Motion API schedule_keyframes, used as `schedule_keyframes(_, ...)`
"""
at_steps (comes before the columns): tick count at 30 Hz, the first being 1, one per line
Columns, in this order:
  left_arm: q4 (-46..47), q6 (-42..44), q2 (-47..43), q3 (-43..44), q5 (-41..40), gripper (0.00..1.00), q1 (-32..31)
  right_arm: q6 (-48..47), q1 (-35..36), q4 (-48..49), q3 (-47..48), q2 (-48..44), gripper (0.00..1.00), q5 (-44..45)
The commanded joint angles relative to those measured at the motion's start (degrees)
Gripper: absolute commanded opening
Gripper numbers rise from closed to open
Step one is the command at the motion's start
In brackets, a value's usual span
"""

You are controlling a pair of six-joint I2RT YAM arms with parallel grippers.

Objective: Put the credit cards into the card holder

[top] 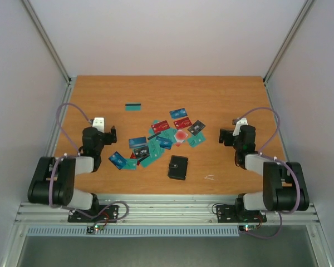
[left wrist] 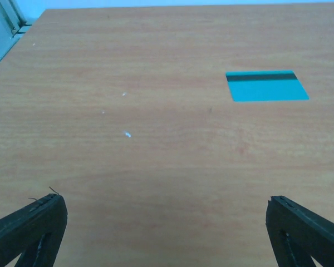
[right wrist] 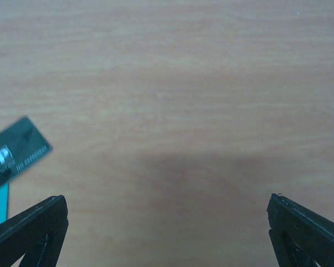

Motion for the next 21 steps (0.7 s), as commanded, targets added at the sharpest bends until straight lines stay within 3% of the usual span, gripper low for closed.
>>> schedule_keyframes(1, 27.0, -2.2, 10.1, -1.4, 3.1, 0.98, 3.2, -0.3, -0.8, 7.4, 6.2, 5.1, 0.99, -5.8)
schedule_keyframes(3, 23.9, -3.2, 10.6, -0.1, 5.1, 0.99, 4.2, -2.7, -1.1, 7.7, 7.8, 7.5, 0.98, -7.0)
schedule_keyframes(4, 20.7, -3.2, 9.8, 1.0, 5.4, 0.99, 4.3, -2.8, -1.7, 12.1, 6.6, 9.2, 0.99, -8.0)
schedule_keyframes(6, 23.6, -3.4, 10.9, 0.8, 4.0, 0.99, 4.3, -0.5, -3.3, 25.6, 2.2, 14.1, 0.99, -8.2)
schedule_keyframes(7, 23.8, -3.7, 11.0, 0.7, 3.9, 0.99, 4.3, 0.2, -4.1, 27.5, 1.3, 14.6, 0.99, -9.0)
schedule_keyframes(9, 20.0, -3.8, 10.4, 2.2, 4.1, 0.99, 4.3, 0.0, -4.5, 22.9, 2.9, 13.7, 0.98, -10.0)
schedule_keyframes(21, 16.8, -2.0, 10.8, 4.0, 7.7, 1.00, 4.2, -0.2, -4.3, 24.5, 2.4, 14.0, 0.98, -9.8)
